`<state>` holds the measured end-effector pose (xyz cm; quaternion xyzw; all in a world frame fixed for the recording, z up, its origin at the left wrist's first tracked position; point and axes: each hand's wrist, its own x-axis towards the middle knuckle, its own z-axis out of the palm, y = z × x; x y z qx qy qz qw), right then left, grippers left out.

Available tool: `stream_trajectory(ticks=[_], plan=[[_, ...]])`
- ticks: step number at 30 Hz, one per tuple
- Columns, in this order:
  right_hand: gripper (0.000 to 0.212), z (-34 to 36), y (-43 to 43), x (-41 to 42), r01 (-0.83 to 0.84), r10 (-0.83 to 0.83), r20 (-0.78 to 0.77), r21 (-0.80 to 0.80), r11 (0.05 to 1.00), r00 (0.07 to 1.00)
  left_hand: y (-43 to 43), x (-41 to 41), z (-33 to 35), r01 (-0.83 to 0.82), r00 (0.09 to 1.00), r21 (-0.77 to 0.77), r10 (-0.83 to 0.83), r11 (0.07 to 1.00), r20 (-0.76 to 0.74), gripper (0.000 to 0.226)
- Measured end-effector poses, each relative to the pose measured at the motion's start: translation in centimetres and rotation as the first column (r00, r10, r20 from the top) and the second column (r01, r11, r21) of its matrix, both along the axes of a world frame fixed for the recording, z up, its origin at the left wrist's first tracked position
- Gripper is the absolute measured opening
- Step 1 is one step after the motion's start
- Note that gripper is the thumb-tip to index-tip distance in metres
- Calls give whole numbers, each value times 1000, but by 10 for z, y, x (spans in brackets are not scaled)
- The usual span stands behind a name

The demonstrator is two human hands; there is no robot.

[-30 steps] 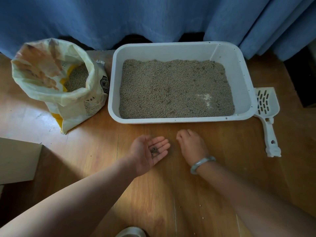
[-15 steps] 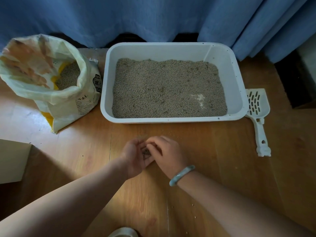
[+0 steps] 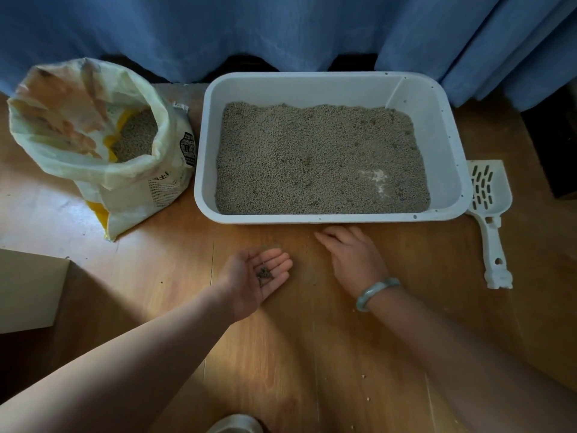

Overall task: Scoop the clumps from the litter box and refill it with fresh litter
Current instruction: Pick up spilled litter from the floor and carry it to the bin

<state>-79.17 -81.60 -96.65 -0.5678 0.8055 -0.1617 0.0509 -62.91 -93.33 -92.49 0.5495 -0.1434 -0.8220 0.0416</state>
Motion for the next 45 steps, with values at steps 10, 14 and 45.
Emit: stream_trajectory(ticks=[10, 14, 45], plan=[[44, 3, 14, -8, -131, 131, -16, 3, 991, 991, -7, 5, 0, -44, 999, -8, 44, 999, 6, 40], [46, 4, -8, 8, -219, 221, -22, 92, 971, 975, -5, 2, 2, -30, 999, -12, 30, 999, 16, 40], [53, 2, 28, -6, 91, -83, -137, 53, 994, 987, 13, -10, 6, 34, 999, -21, -33, 999, 25, 41]])
